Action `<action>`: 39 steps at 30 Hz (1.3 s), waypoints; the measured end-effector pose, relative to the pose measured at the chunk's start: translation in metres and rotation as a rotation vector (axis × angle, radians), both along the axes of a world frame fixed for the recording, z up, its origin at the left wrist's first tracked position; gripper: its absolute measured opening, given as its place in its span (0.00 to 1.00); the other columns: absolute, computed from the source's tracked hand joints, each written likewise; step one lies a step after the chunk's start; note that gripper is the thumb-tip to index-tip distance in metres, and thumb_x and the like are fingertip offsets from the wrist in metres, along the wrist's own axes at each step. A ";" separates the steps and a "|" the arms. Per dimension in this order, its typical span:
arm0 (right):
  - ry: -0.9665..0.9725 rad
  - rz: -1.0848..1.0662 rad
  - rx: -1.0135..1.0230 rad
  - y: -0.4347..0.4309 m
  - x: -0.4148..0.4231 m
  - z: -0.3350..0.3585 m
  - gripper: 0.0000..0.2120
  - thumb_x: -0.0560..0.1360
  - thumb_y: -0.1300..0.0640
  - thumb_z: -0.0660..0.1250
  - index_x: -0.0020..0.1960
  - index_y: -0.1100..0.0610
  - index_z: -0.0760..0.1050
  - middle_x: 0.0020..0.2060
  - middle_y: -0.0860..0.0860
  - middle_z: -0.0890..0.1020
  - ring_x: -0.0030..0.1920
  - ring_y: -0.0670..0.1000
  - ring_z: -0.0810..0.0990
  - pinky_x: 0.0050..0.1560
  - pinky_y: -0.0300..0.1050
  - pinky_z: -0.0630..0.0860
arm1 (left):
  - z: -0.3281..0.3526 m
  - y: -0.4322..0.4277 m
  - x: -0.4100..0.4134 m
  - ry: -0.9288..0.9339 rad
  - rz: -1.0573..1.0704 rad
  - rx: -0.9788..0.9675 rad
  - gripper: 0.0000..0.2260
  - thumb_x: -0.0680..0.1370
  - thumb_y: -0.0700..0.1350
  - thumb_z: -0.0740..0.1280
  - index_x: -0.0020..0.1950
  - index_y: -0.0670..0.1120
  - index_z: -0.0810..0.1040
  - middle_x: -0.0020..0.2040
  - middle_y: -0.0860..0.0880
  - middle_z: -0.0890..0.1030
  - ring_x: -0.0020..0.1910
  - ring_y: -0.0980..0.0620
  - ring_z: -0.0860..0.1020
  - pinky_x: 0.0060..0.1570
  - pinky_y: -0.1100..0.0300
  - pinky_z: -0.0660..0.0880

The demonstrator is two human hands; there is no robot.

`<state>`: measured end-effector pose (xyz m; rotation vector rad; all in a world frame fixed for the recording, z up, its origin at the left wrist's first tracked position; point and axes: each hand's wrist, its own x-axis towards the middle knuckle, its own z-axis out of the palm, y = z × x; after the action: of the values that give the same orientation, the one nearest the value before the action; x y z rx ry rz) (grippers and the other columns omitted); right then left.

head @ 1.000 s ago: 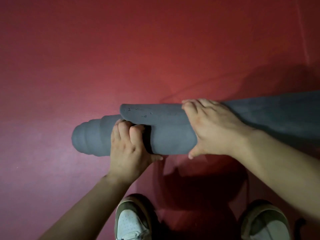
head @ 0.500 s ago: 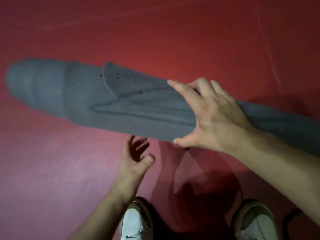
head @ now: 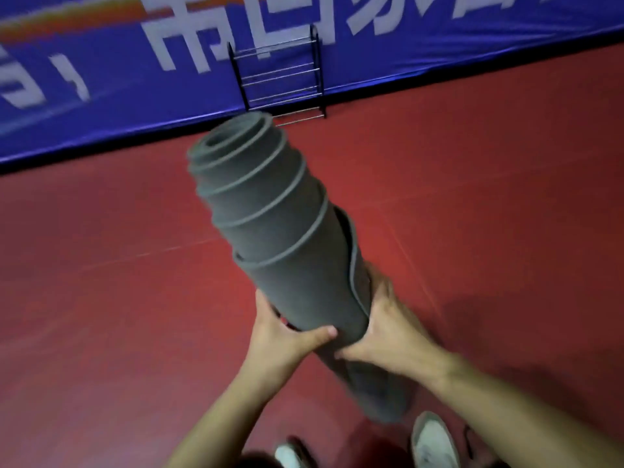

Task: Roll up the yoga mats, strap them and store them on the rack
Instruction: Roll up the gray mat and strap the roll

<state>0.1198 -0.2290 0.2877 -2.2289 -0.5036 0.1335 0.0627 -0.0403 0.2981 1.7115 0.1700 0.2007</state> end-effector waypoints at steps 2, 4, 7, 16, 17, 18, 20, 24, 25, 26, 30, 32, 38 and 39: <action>-0.004 -0.036 0.140 -0.009 -0.030 0.012 0.59 0.46 0.40 0.81 0.72 0.42 0.57 0.65 0.47 0.69 0.63 0.45 0.73 0.60 0.44 0.76 | 0.024 -0.013 -0.028 -0.059 -0.029 0.034 0.50 0.52 0.58 0.83 0.69 0.52 0.63 0.64 0.59 0.75 0.63 0.64 0.75 0.59 0.67 0.74; 0.014 -0.069 0.180 -0.018 -0.065 0.018 0.57 0.45 0.40 0.80 0.70 0.47 0.59 0.63 0.47 0.67 0.60 0.39 0.71 0.58 0.32 0.72 | 0.033 -0.025 -0.062 -0.081 -0.053 0.062 0.51 0.55 0.57 0.83 0.71 0.48 0.61 0.66 0.57 0.74 0.64 0.65 0.73 0.60 0.68 0.72; 0.001 -0.071 0.191 -0.032 -0.115 0.021 0.55 0.47 0.42 0.80 0.69 0.53 0.61 0.58 0.40 0.67 0.58 0.37 0.69 0.53 0.30 0.71 | 0.026 -0.040 -0.113 -0.082 -0.093 0.053 0.50 0.58 0.55 0.82 0.73 0.48 0.59 0.67 0.57 0.72 0.65 0.66 0.72 0.57 0.73 0.70; 0.071 -0.135 0.285 -0.039 -0.213 -0.009 0.56 0.53 0.52 0.82 0.72 0.46 0.54 0.57 0.31 0.69 0.59 0.46 0.75 0.56 0.43 0.75 | -0.009 -0.054 -0.198 0.004 -0.080 0.085 0.50 0.58 0.51 0.84 0.73 0.50 0.60 0.68 0.54 0.72 0.67 0.60 0.71 0.61 0.64 0.73; 0.068 -0.159 0.299 -0.039 -0.218 -0.008 0.56 0.53 0.52 0.82 0.72 0.47 0.54 0.56 0.32 0.70 0.57 0.46 0.76 0.55 0.44 0.76 | -0.007 -0.054 -0.201 -0.005 -0.083 0.096 0.49 0.59 0.48 0.85 0.74 0.51 0.61 0.68 0.55 0.73 0.67 0.60 0.72 0.60 0.64 0.74; 0.062 -0.169 0.313 -0.040 -0.223 -0.007 0.56 0.53 0.53 0.83 0.73 0.49 0.53 0.55 0.33 0.71 0.56 0.45 0.77 0.55 0.43 0.76 | -0.005 -0.055 -0.203 -0.019 -0.087 0.111 0.49 0.60 0.46 0.85 0.74 0.52 0.60 0.68 0.56 0.72 0.67 0.61 0.71 0.60 0.65 0.73; 0.058 -0.192 0.341 -0.043 -0.231 -0.009 0.55 0.56 0.58 0.84 0.74 0.53 0.54 0.55 0.36 0.72 0.56 0.46 0.77 0.52 0.38 0.73 | 0.001 -0.060 -0.206 -0.033 -0.117 0.157 0.51 0.60 0.47 0.84 0.75 0.56 0.57 0.70 0.58 0.69 0.68 0.63 0.69 0.60 0.67 0.72; 0.067 -0.265 0.312 -0.041 -0.242 -0.019 0.54 0.56 0.61 0.84 0.74 0.56 0.55 0.54 0.36 0.72 0.57 0.47 0.76 0.52 0.37 0.73 | -0.005 -0.063 -0.211 0.020 -0.166 0.155 0.54 0.58 0.53 0.83 0.75 0.52 0.55 0.70 0.57 0.67 0.68 0.64 0.68 0.59 0.69 0.72; 0.072 -0.253 0.287 -0.039 -0.244 -0.019 0.56 0.56 0.58 0.84 0.74 0.53 0.54 0.53 0.34 0.71 0.57 0.47 0.77 0.53 0.42 0.75 | -0.008 -0.061 -0.212 0.035 -0.159 0.147 0.54 0.57 0.54 0.83 0.75 0.50 0.55 0.69 0.57 0.67 0.68 0.65 0.68 0.57 0.71 0.72; 0.079 -0.236 0.270 -0.038 -0.244 -0.020 0.57 0.55 0.56 0.83 0.74 0.50 0.52 0.54 0.33 0.71 0.57 0.48 0.77 0.54 0.47 0.77 | -0.011 -0.059 -0.213 0.048 -0.152 0.145 0.54 0.56 0.55 0.83 0.74 0.48 0.56 0.68 0.57 0.68 0.67 0.65 0.69 0.56 0.71 0.72; 0.126 -0.212 0.269 -0.041 -0.243 -0.021 0.60 0.55 0.54 0.84 0.75 0.51 0.50 0.61 0.37 0.68 0.63 0.45 0.71 0.60 0.42 0.72 | -0.018 -0.054 -0.211 0.076 -0.178 0.156 0.54 0.57 0.57 0.83 0.74 0.49 0.57 0.68 0.59 0.69 0.67 0.67 0.68 0.57 0.72 0.71; 0.140 -0.223 0.283 -0.043 -0.245 -0.016 0.58 0.56 0.57 0.84 0.75 0.55 0.51 0.60 0.35 0.66 0.63 0.43 0.70 0.59 0.38 0.70 | -0.018 -0.056 -0.213 0.073 -0.193 0.145 0.54 0.57 0.57 0.83 0.75 0.49 0.55 0.69 0.59 0.68 0.67 0.67 0.68 0.60 0.68 0.72; 0.242 -0.249 0.375 -0.061 -0.258 -0.004 0.46 0.60 0.69 0.81 0.68 0.57 0.57 0.56 0.43 0.71 0.56 0.43 0.72 0.42 0.23 0.70 | -0.017 -0.071 -0.220 0.057 -0.241 0.129 0.51 0.62 0.47 0.84 0.75 0.49 0.56 0.71 0.57 0.67 0.68 0.68 0.67 0.61 0.71 0.69; 0.233 -0.270 0.378 -0.065 -0.260 -0.006 0.46 0.59 0.68 0.82 0.68 0.56 0.57 0.56 0.41 0.70 0.56 0.41 0.73 0.44 0.22 0.70 | -0.018 -0.073 -0.220 0.047 -0.250 0.137 0.50 0.63 0.44 0.84 0.76 0.50 0.56 0.71 0.58 0.67 0.67 0.71 0.67 0.59 0.73 0.69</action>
<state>-0.1398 -0.2936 0.2813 -1.8581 -0.0873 0.1408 -0.1575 -0.1134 0.2801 1.8567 -0.0250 -0.0134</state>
